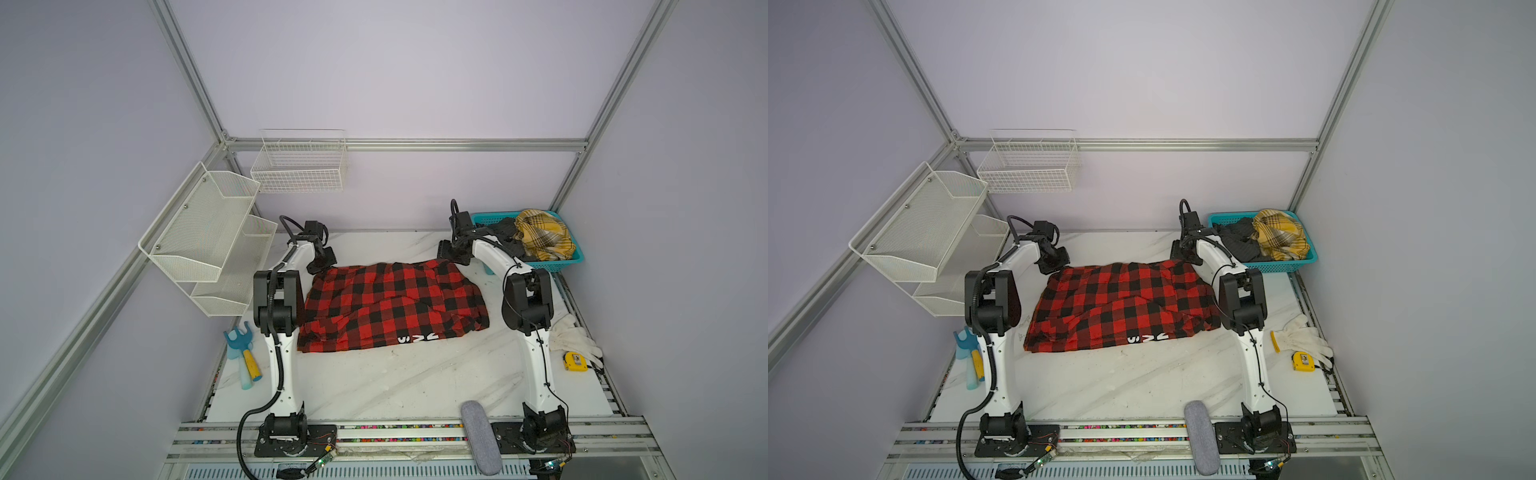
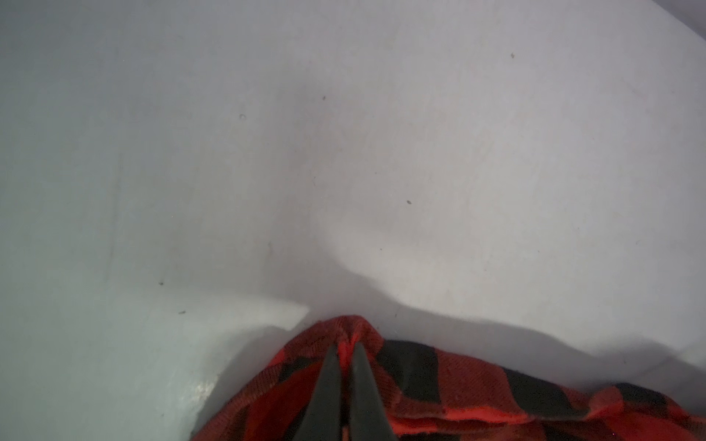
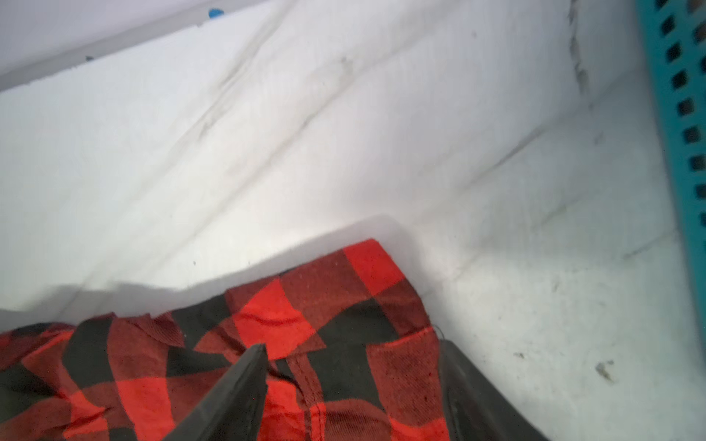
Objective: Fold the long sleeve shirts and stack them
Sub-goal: 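Grasp the shirt's farther corners with both grippers and smooth it flat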
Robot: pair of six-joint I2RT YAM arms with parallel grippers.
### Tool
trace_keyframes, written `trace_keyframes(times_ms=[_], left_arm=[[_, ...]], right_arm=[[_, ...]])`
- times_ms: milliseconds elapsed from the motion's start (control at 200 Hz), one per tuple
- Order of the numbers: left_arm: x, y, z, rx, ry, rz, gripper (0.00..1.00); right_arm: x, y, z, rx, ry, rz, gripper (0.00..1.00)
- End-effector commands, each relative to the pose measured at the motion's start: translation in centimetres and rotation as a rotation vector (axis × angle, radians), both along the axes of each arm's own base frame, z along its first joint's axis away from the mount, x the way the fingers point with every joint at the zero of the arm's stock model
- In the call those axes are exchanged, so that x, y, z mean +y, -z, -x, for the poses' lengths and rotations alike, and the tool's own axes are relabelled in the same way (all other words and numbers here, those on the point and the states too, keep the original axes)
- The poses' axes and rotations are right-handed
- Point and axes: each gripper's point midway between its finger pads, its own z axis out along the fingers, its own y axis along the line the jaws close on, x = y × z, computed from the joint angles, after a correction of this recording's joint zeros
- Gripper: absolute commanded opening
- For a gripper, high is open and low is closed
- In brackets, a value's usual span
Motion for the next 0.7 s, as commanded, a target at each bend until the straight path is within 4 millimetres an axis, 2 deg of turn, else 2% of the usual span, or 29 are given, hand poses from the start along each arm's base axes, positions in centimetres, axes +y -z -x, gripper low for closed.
trace_keyframes(times_ms=[0,70,230,370,440,515,615,695], left_arm=[[0.0,-6.6,-0.7,-0.158,-0.032,0.043,0.00],[-0.2,-7.3,-0.1,-0.177,-0.035,0.061,0.00],[-0.4,-6.8,1.3,-0.155,-0.034,0.072,0.00],[-0.3,-6.5,2.2,-0.149,-0.048,0.072,0.00],[-0.2,-6.4,2.5,-0.147,-0.061,0.079,0.00],[-0.3,-6.4,2.8,-0.144,-0.070,0.085,0.00],[-0.1,-6.6,3.2,-0.145,-0.088,0.092,0.00],[0.2,-7.2,3.5,-0.161,-0.105,0.105,0.00]], right_arm=[[-0.8,3.3,0.0,0.071,0.009,0.047,0.72],[-0.9,4.0,-0.6,0.074,0.009,0.061,0.69],[-0.5,5.0,-1.4,0.074,-0.024,0.075,0.62],[0.0,6.0,-0.6,0.108,-0.064,0.061,0.35],[0.2,5.9,-0.2,0.102,-0.069,0.042,0.17],[0.2,4.8,-0.2,0.075,-0.065,0.032,0.00],[0.1,2.1,-0.6,0.021,-0.061,0.033,0.00],[0.1,-1.1,-1.0,-0.042,-0.058,0.022,0.00]])
